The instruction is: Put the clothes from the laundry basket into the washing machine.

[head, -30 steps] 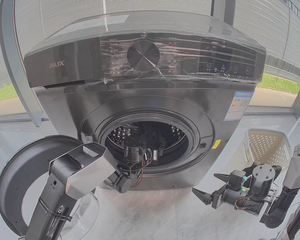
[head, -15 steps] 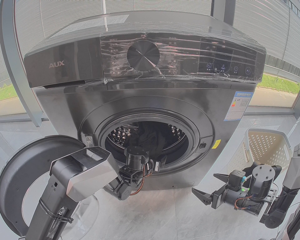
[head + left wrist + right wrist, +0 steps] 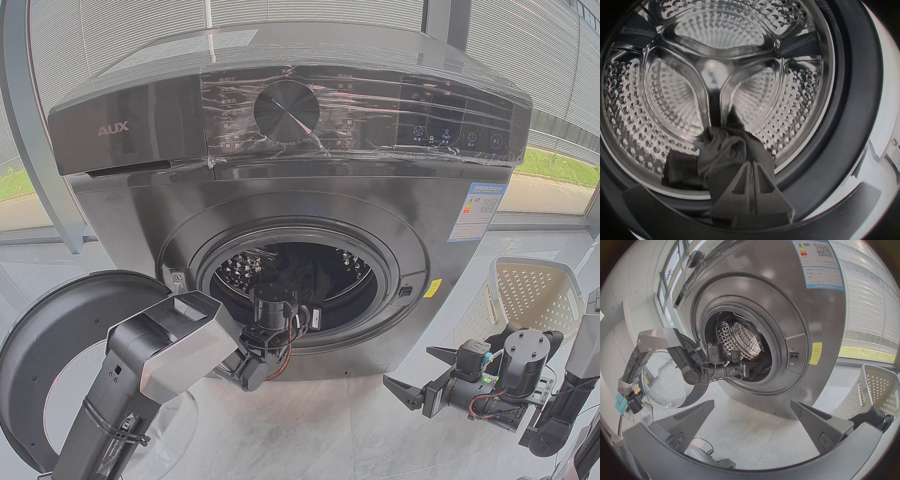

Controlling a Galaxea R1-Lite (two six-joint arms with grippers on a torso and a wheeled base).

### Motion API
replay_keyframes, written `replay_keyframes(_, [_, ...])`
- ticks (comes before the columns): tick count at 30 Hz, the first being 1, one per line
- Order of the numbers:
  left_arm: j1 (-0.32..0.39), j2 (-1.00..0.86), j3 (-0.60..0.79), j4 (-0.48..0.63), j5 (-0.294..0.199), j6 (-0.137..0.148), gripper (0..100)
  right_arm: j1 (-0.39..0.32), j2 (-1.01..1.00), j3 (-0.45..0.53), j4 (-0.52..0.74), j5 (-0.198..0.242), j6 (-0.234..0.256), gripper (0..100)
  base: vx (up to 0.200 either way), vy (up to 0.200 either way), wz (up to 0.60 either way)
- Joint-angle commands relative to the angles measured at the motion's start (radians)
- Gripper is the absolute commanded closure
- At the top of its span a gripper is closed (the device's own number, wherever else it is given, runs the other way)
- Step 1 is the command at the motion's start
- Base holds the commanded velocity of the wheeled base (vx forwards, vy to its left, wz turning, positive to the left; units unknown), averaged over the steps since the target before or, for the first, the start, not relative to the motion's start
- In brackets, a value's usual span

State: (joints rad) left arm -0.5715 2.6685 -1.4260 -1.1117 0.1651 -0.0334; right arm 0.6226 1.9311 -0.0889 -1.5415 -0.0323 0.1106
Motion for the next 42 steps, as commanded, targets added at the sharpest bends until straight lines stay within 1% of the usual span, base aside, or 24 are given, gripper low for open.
replay_keyframes(1, [0.039, 0.048, -0.195, -0.042, 0.036, -0.005, 100, 0.002, 0.000, -0.003, 0.000, 0.000, 0.001, 0, 0.000, 0.000, 0.00])
replay_keyframes(5, [0.059, 0.060, -0.238, -0.042, 0.039, -0.005, 100, 0.000, 0.000, -0.003, 0.000, 0.000, 0.001, 0, 0.000, 0.000, 0.00])
replay_keyframes(10, [0.090, 0.064, -0.257, -0.031, 0.040, -0.002, 100, 0.000, 0.002, -0.002, 0.000, 0.000, 0.001, 0, 0.000, 0.000, 0.00])
replay_keyframes(16, [0.119, 0.097, -0.341, -0.030, 0.040, 0.006, 100, 0.000, 0.002, -0.003, 0.000, 0.000, 0.003, 0, 0.000, 0.000, 0.00])
replay_keyframes(24, [0.116, 0.090, -0.317, -0.025, 0.040, 0.010, 100, 0.000, 0.002, -0.002, 0.000, 0.000, 0.003, 0, 0.000, 0.000, 0.00])
replay_keyframes(25, [0.114, 0.088, -0.314, -0.025, 0.040, 0.010, 0, 0.000, 0.002, -0.002, 0.000, 0.000, 0.003, 0, 0.000, 0.000, 0.00])
replay_keyframes(27, [0.104, 0.082, -0.303, -0.017, 0.040, 0.010, 0, 0.000, 0.002, -0.002, 0.000, 0.000, 0.003, 0, 0.000, 0.000, 0.00])
replay_keyframes(30, [0.081, 0.065, -0.275, 0.010, 0.039, -0.002, 0, 0.000, 0.006, -0.002, 0.000, 0.000, 0.003, 0, 0.000, 0.000, 0.00])
replay_keyframes(33, [0.070, 0.024, -0.206, 0.049, 0.019, -0.006, 0, 0.000, 0.016, -0.002, 0.000, 0.000, 0.004, 0, 0.000, 0.000, 0.00])
replay_keyframes(37, [0.044, -0.001, -0.157, 0.087, -0.035, -0.028, 0, 0.000, 0.034, -0.006, 0.000, 0.000, 0.004, 0, 0.000, 0.000, 0.00])
replay_keyframes(42, [0.028, 0.008, -0.076, 0.084, -0.079, -0.028, 0, 0.000, 0.035, -0.006, 0.000, 0.000, 0.004, 0, 0.000, 0.000, 0.00])
